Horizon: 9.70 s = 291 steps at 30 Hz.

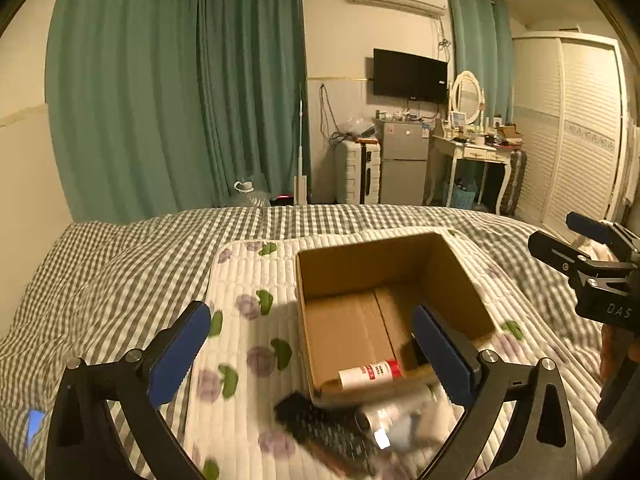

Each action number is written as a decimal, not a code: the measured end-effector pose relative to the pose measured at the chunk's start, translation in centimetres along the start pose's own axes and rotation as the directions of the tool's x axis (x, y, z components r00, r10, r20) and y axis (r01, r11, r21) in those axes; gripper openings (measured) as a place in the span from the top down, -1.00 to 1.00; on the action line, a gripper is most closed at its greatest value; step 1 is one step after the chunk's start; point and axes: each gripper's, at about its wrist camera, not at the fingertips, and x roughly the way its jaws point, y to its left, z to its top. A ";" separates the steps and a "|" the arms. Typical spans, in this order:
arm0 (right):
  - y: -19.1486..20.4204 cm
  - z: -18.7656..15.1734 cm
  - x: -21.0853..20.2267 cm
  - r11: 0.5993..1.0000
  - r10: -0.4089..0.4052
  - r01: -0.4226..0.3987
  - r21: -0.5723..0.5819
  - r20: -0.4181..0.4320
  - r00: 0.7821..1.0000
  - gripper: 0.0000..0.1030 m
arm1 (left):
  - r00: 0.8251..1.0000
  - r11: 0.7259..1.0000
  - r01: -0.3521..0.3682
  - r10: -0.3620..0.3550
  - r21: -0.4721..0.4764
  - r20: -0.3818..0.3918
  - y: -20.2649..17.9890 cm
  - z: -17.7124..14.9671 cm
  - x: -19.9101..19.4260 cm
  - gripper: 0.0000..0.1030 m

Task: Organize rigid objects
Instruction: 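Grasp the white square charger with the right tool while the left tool grasps the white plug adapter, then lower both white chargers into the box and open both tools, then grasp the light blue case with the right tool while the left tool grasps the black TV remote, then lower the blue case and remote into the box and open both tools, then grasp the white hair dryer with the right tool while the left tool grasps the pink card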

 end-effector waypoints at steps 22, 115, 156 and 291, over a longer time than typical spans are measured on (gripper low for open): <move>6.2 -18.0 1.4 0.998 0.008 -0.038 -0.058 -0.455 0.890 -0.98 | 0.972 0.995 -0.039 0.017 -0.090 -0.232 0.3 -13.5 1.4 -1.00; 0.8 -3.0 7.5 0.995 0.053 -0.074 -0.071 -0.256 0.965 -0.23 | 0.983 0.999 0.033 -0.037 -0.021 -0.182 -3.7 -1.0 14.6 -0.20; 4.0 -2.0 -9.6 0.997 0.019 -0.024 -0.070 -0.080 0.997 -1.00 | 1.000 0.998 -0.016 0.017 -0.065 0.009 0.6 -4.7 -8.1 -1.00; 3.6 -1.0 -2.5 0.997 0.063 -0.069 -0.045 -0.114 0.991 -0.82 | 0.998 0.997 -0.061 0.062 -0.049 0.024 0.5 -0.9 -3.1 -0.92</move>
